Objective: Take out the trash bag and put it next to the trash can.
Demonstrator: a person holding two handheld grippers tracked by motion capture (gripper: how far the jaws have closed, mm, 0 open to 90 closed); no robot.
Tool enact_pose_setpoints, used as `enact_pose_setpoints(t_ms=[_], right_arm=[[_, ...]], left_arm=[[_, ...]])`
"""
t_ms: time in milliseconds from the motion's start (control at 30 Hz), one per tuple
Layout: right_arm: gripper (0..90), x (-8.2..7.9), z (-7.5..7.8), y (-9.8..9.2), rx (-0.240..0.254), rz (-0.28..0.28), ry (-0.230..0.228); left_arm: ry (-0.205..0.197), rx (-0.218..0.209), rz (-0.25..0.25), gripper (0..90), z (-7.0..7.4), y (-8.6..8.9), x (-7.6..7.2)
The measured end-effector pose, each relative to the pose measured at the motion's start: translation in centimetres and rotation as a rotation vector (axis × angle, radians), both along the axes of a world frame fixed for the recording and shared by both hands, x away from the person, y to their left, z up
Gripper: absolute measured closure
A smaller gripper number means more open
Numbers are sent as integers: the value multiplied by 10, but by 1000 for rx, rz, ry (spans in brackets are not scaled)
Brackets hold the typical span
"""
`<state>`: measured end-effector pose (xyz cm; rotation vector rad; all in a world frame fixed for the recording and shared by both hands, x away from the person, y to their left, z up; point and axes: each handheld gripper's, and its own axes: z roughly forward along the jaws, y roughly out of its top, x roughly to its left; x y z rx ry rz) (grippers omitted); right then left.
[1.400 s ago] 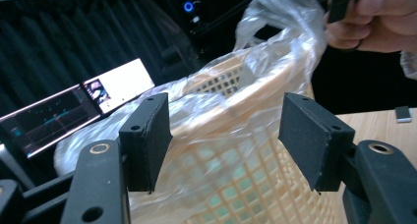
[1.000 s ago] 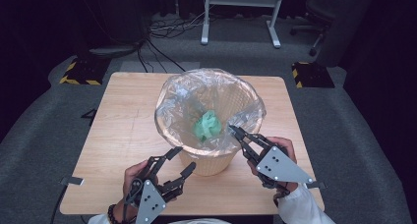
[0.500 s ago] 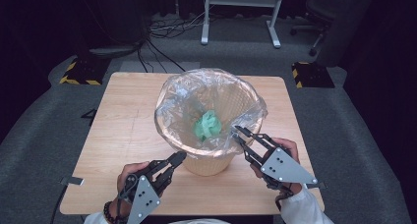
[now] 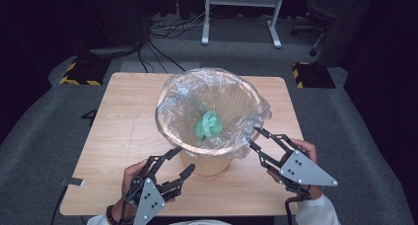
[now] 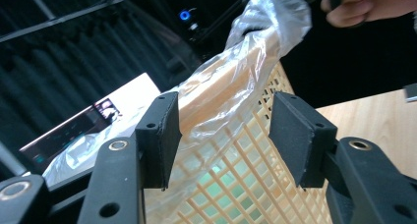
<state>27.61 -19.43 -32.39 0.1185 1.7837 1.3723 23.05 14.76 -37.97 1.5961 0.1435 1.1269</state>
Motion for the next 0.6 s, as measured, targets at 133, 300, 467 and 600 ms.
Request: enact_pose_setpoints(t_ms=[133, 300, 467, 600], right_arm=[[718, -7, -1, 3, -69, 94, -17], [876, -11, 0, 14, -121, 151, -44], [900, -8, 6, 26, -112, 182, -46], [900, -5, 12, 34, -71, 161, -48]], left_arm=[[-44, 14, 65, 532, -1, -7, -1], [-70, 26, 75, 787, 3, -8, -2], [-48, 34, 28, 888, 5, -7, -2], [-37, 27, -13, 588, 5, -10, -5]])
